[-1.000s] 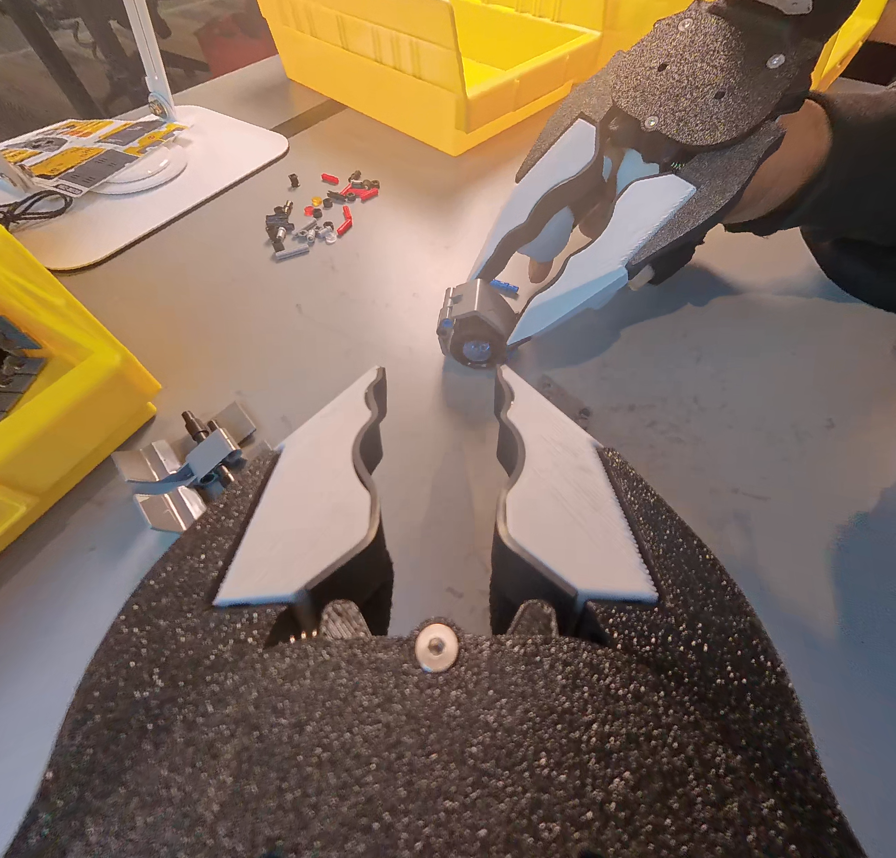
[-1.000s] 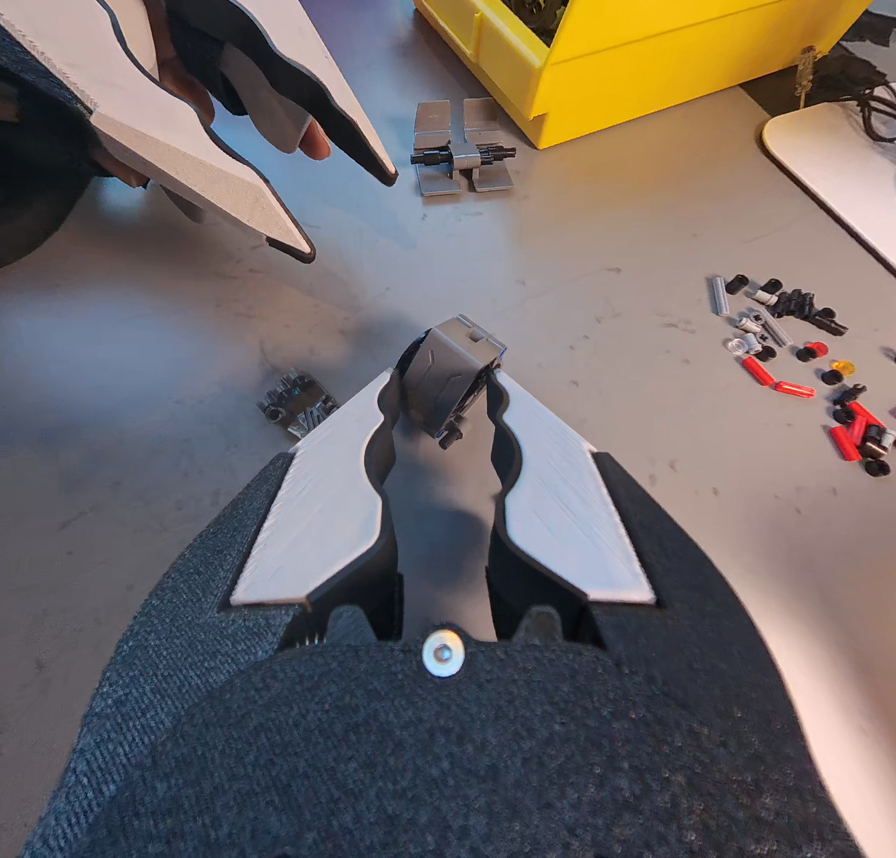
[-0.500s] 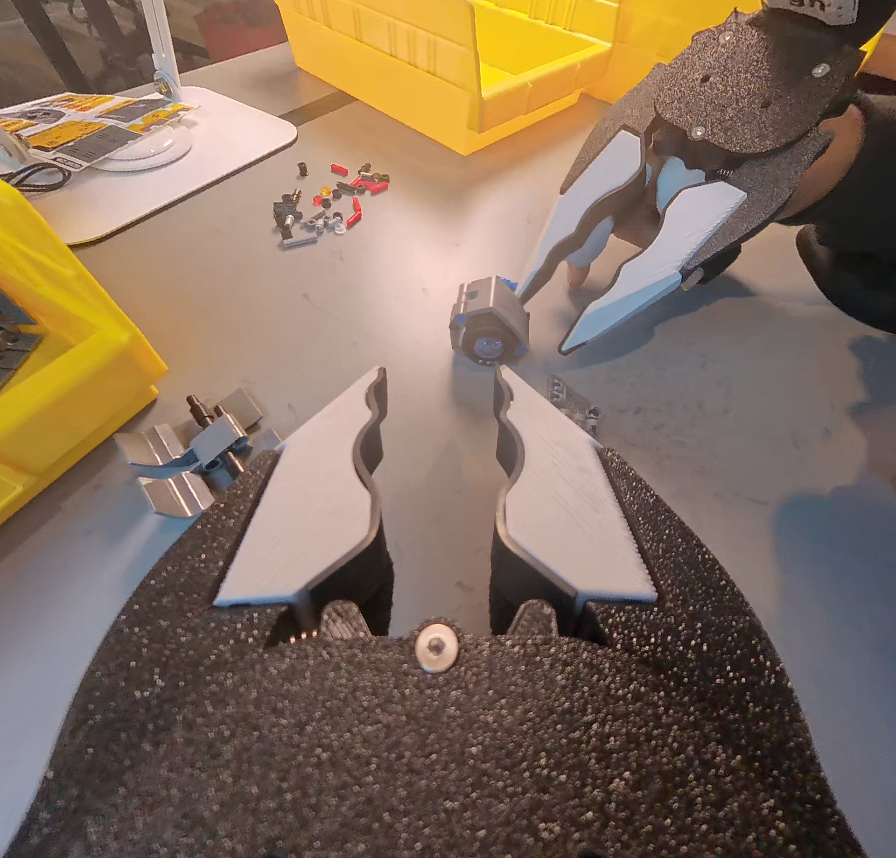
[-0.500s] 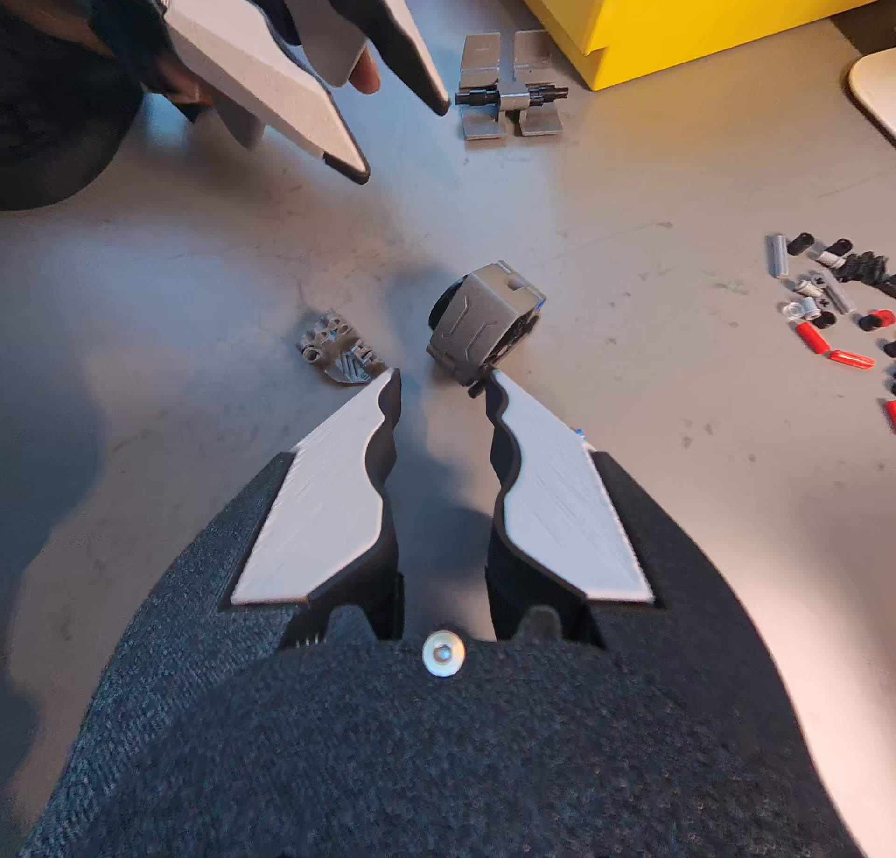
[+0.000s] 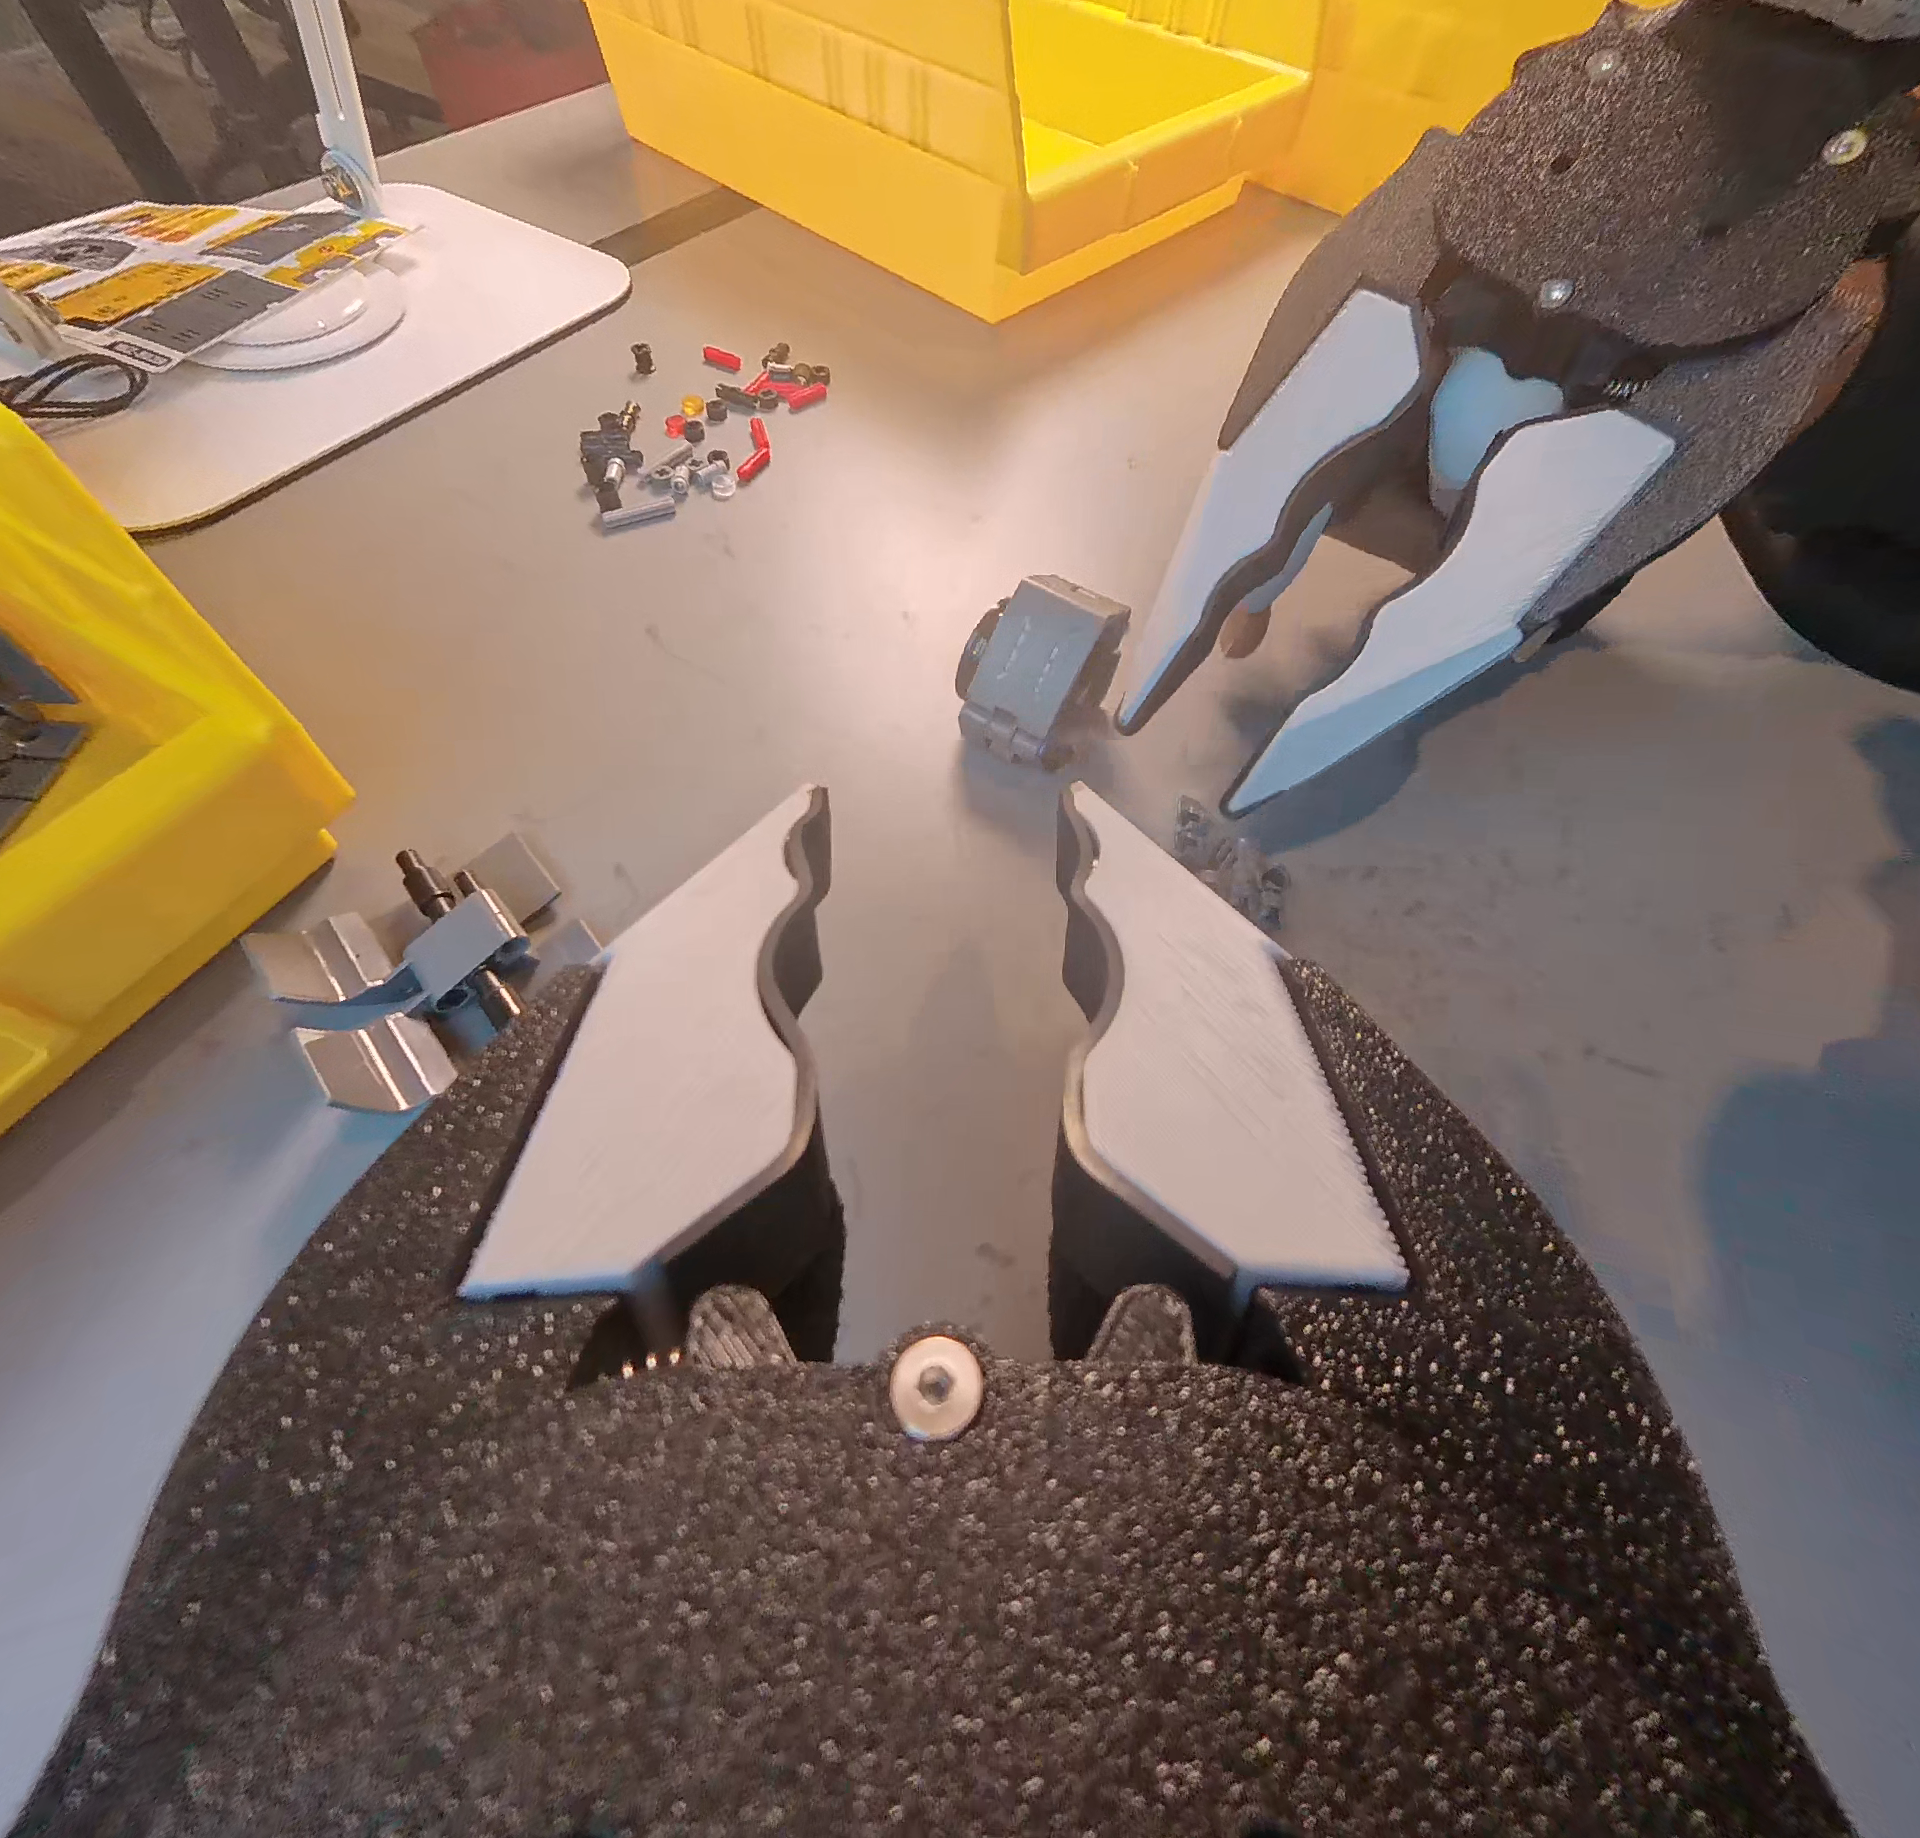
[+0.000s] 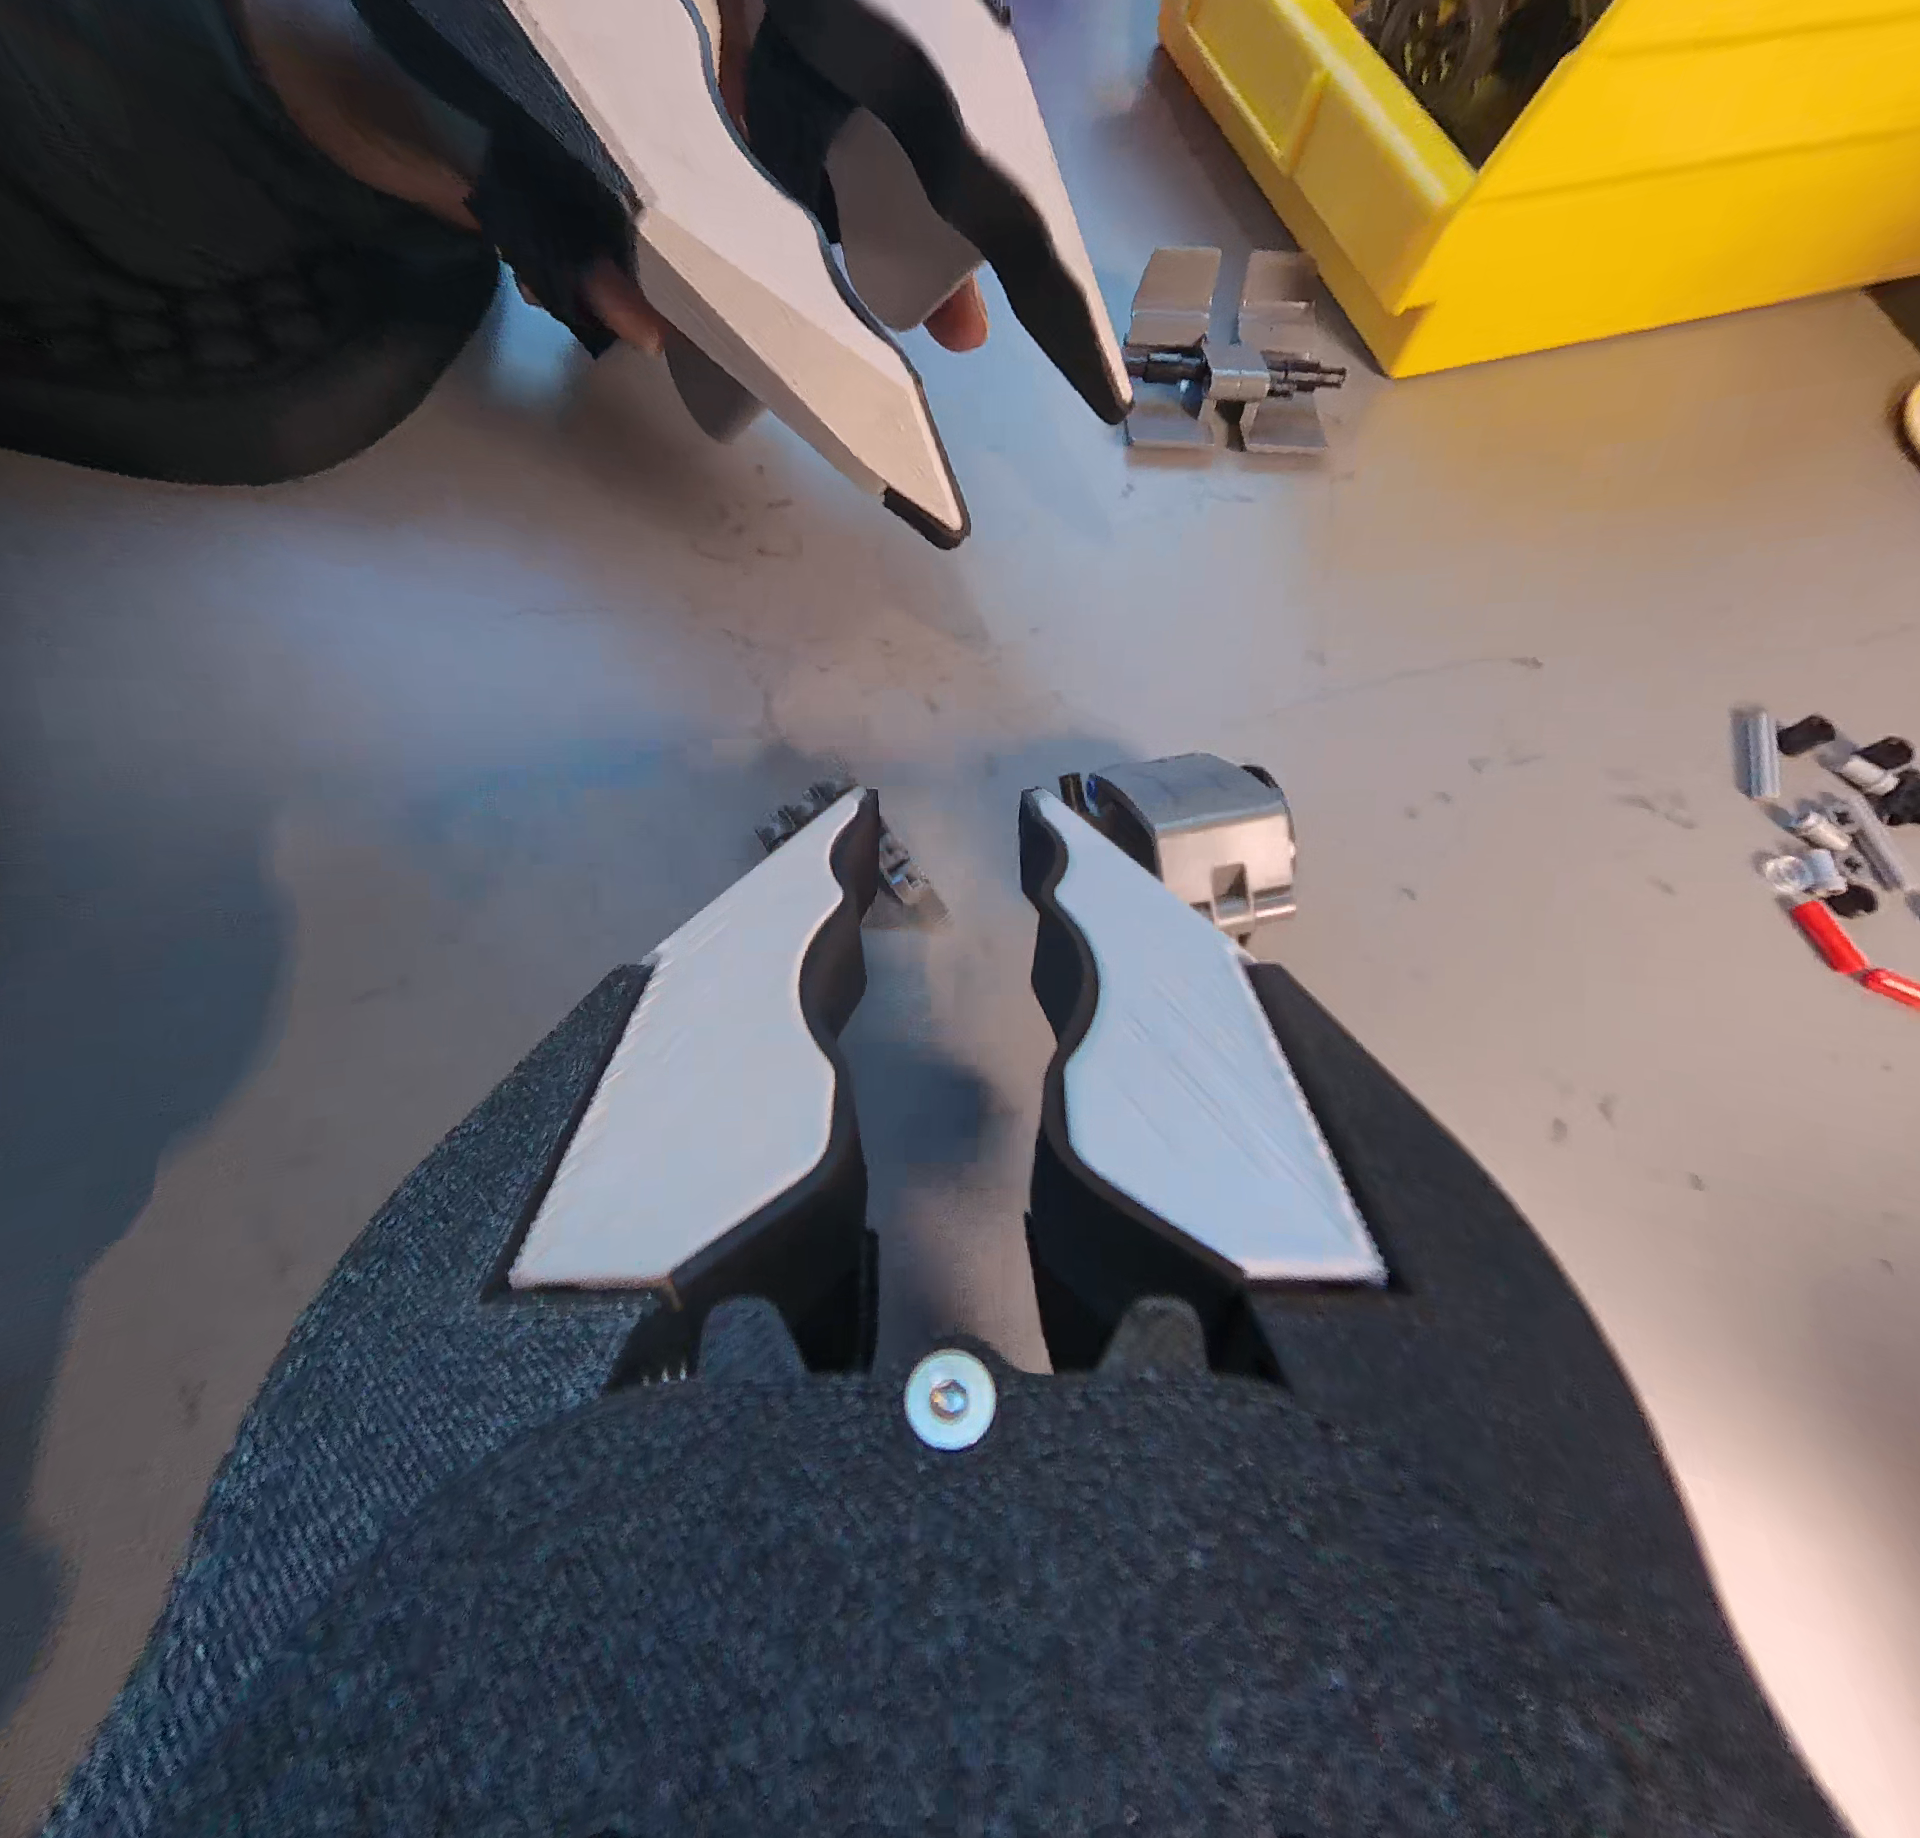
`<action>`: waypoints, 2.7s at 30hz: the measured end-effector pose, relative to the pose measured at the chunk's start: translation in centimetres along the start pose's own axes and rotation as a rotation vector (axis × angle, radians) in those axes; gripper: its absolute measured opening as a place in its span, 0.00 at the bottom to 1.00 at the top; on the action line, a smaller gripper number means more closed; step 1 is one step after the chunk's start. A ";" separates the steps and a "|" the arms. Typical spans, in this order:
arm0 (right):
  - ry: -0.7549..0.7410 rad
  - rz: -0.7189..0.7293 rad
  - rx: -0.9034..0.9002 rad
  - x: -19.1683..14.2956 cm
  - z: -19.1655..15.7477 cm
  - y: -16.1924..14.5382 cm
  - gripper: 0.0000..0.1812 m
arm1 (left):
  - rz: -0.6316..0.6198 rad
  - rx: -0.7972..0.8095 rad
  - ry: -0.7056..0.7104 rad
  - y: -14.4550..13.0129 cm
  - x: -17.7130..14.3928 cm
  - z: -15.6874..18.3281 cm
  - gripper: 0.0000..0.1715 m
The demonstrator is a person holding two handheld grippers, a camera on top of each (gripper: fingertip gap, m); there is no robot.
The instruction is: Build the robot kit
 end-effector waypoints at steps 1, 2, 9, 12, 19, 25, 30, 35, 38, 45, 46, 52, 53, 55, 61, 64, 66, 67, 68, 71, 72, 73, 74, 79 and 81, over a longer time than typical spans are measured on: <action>0.000 0.035 0.008 -0.4 0.1 0.5 0.15 | 0.000 0.002 0.002 0.0 0.0 0.0 0.25; -0.004 0.069 0.020 -0.9 0.4 1.0 0.15 | 0.000 0.003 0.003 0.0 0.0 0.0 0.25; -0.125 0.087 0.044 -2.5 3.8 0.3 0.25 | -0.007 0.009 0.001 -0.1 0.1 0.0 0.25; -0.135 0.066 0.047 -2.3 4.2 -0.4 0.26 | -0.006 0.008 0.002 -0.1 0.0 0.0 0.25; -0.133 0.026 0.024 -1.6 4.0 -1.0 0.26 | -0.009 0.014 -0.001 -0.1 0.1 0.1 0.25; -0.134 0.016 0.026 -1.5 4.0 -1.3 0.26 | -0.011 0.017 -0.003 -0.1 0.1 0.1 0.25; -0.142 0.001 0.014 -1.4 4.1 -1.5 0.26 | -0.012 0.019 -0.003 -0.1 0.1 0.2 0.25; -0.139 0.002 0.017 -1.4 4.1 -1.5 0.25 | -0.011 0.021 -0.004 -0.1 0.1 0.2 0.25; -0.140 -0.002 0.015 -1.3 4.1 -1.6 0.25 | -0.013 0.022 -0.003 -0.2 0.1 0.2 0.25; -0.170 -0.025 0.000 -1.6 4.7 -2.1 0.23 | -0.011 0.025 -0.002 -0.1 0.0 0.2 0.25; -0.179 -0.029 0.000 -1.7 4.9 -2.2 0.23 | -0.012 0.027 -0.001 -0.1 0.0 0.2 0.25; -0.250 -0.044 0.029 -1.9 6.2 -2.6 0.20 | -0.012 0.035 0.003 -0.1 0.0 0.2 0.25; -0.267 -0.043 0.036 -2.0 6.5 -2.6 0.20 | -0.011 0.035 0.004 -0.1 0.0 0.1 0.25; -0.297 -0.037 0.060 -2.2 7.1 -2.6 0.19 | -0.006 0.034 0.007 0.0 -0.1 0.1 0.25; -0.291 -0.005 0.089 -2.8 7.1 -2.3 0.19 | 0.001 0.028 0.013 0.1 -0.2 -0.1 0.25; -0.271 0.007 0.077 -3.1 6.8 -2.1 0.20 | 0.000 0.030 0.013 0.1 -0.1 0.0 0.25; -0.224 0.034 0.074 -3.0 6.1 -1.6 0.20 | -0.003 0.028 0.013 0.0 -0.1 -0.1 0.25; -0.185 0.046 0.078 -2.9 5.5 -1.4 0.21 | -0.002 0.027 0.013 0.0 -0.1 -0.1 0.25; -0.154 0.060 0.084 -2.7 4.9 -1.2 0.22 | -0.002 0.026 0.013 0.0 -0.1 -0.1 0.25; -0.112 0.069 0.078 -1.8 3.8 -0.7 0.24 | -0.005 0.024 0.014 -0.1 -0.1 -0.1 0.25; -0.122 0.052 0.057 -1.5 3.7 -0.7 0.24 | -0.004 0.024 0.014 -0.1 -0.1 -0.1 0.25; -0.138 0.029 0.032 -1.3 3.8 -0.9 0.24 | -0.004 0.024 0.014 0.0 -0.1 -0.2 0.25; -0.154 0.010 0.011 -1.3 4.1 -1.1 0.24 | -0.003 0.024 0.015 0.0 -0.1 -0.2 0.25; -0.200 0.006 0.050 -1.9 5.2 -1.6 0.20 | 0.002 0.022 0.014 0.1 -0.2 -0.2 0.24; -0.200 0.036 0.062 -2.2 5.4 -1.3 0.21 | 0.004 0.025 0.015 0.1 -0.2 -0.1 0.24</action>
Point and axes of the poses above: each gripper's, where its closed fingertips meet, x out along the fingers, y out of its top, z = x × y across the jaws, the point moved 3 cm from there along -x, back along the fingers, and after that the axes turned 6 degrees about z, right-handed, at the moved point
